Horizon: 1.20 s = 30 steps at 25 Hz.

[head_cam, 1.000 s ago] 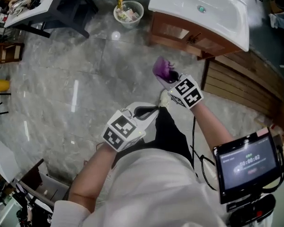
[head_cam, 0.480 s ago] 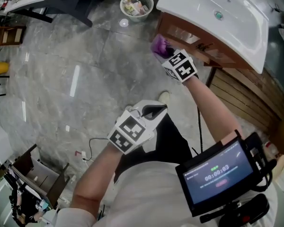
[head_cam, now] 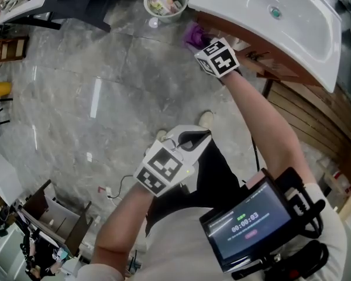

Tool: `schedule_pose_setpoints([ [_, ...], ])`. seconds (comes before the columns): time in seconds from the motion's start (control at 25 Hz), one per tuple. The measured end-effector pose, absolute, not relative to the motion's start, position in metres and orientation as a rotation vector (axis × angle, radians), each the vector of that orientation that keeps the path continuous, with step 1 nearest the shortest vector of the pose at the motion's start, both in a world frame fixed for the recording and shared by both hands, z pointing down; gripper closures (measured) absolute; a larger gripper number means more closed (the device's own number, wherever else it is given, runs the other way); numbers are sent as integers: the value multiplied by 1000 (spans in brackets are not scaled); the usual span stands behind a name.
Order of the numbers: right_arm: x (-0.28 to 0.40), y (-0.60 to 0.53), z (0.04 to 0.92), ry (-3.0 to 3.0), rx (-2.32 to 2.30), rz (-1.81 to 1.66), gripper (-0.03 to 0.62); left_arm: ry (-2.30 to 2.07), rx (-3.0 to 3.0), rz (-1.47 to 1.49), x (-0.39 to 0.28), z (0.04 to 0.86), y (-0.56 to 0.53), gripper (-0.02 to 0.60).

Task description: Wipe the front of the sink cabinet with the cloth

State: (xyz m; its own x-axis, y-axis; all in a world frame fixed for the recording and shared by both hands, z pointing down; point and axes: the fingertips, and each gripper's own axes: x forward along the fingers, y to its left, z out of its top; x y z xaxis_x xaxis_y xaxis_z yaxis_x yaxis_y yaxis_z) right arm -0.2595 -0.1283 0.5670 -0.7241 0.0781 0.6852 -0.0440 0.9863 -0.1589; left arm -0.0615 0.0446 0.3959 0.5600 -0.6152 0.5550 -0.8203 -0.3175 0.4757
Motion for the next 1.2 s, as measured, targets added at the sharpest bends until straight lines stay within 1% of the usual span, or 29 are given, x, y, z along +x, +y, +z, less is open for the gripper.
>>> schedule_pose_setpoints([
  [0.28,-239,-163,585,-2357,63,266,511,-1112,2066,377,-54,406,34,574],
  [0.6,-191,-196,586,-2358,236,389,511,-1034,2106,393,-33,407,24,574],
  [1.2,-40,-251,577,-2316,555,538,511,-823,2224,470,31,400,2,574],
])
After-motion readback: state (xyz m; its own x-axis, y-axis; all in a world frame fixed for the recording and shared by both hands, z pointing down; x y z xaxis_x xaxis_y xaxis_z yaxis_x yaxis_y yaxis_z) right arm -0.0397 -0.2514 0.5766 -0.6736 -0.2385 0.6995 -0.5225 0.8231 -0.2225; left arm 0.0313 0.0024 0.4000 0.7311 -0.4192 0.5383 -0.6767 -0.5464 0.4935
